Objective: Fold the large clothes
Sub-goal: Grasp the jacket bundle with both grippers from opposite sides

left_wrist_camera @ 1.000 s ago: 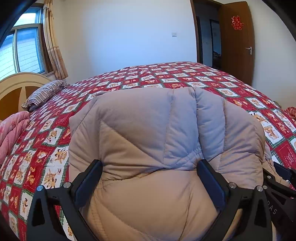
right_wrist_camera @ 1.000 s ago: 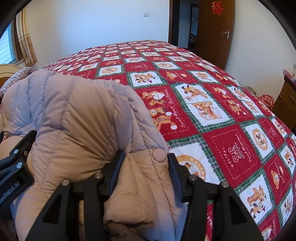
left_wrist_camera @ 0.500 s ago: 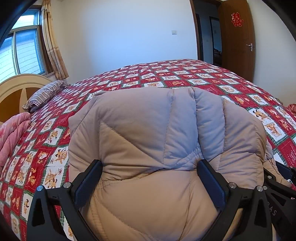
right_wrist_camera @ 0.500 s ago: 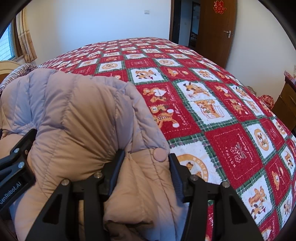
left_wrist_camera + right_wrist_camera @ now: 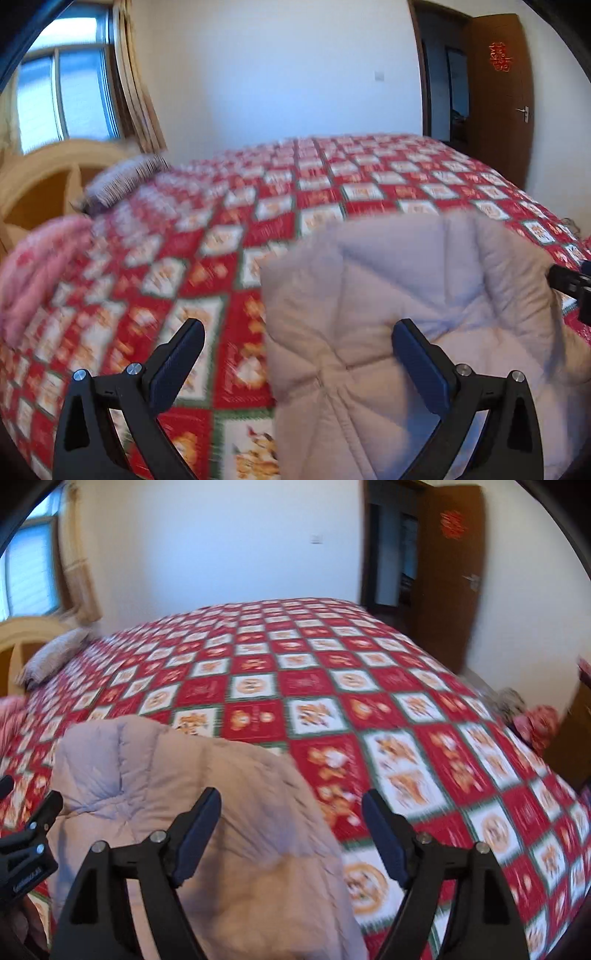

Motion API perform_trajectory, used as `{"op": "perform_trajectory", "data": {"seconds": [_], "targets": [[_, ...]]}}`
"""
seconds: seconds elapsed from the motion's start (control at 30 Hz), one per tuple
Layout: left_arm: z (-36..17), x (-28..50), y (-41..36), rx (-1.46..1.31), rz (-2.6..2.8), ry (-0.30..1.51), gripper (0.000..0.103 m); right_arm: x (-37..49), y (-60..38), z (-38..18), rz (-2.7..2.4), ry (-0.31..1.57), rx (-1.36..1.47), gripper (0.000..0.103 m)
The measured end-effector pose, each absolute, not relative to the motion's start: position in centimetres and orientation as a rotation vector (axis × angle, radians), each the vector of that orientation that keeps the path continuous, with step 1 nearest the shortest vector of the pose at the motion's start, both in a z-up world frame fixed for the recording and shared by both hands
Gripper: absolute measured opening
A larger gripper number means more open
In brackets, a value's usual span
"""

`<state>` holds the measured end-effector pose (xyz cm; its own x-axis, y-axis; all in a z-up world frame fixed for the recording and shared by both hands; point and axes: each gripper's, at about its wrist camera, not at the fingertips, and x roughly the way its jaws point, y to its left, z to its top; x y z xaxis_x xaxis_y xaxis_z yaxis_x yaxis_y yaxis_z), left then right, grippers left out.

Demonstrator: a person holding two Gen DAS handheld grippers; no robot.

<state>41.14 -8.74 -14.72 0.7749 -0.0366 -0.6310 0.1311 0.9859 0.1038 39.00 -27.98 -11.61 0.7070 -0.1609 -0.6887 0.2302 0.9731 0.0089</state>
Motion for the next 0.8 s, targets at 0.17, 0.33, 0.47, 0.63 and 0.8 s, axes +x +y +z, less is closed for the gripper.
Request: {"op": "perform_trajectory", "data": {"seconds": [0.17,0.33,0.47,0.63,0.8], "targets": [[-16.6,41.1,-8.9,0.09,-0.135,0.669,0.102,41.8,-29.8,-16.7,-0.118,0.854,0.142,0.059],[-18.2,42.0,-9.4,0.06,-0.178,0.682,0.102,40.7,-31.6,-19.2,-0.026,0.875,0.317,0.06],[-18.6,42.1,-9.7,0.068,-0.177,0.688,0.103,39.5,-31.1,-20.0,-0.062,0.825,0.343,0.061],[-19.1,42.4,-10.1,0.074,-0.168,0.695,0.103,39.5,-31.2,-20.1,-0.077,0.824,0.346,0.061],[-19.5,42.5,-10.0,0.064,-0.165,0.696,0.103,39.9,-30.8,-20.3,-0.103,0.84,0.315,0.062]]}}
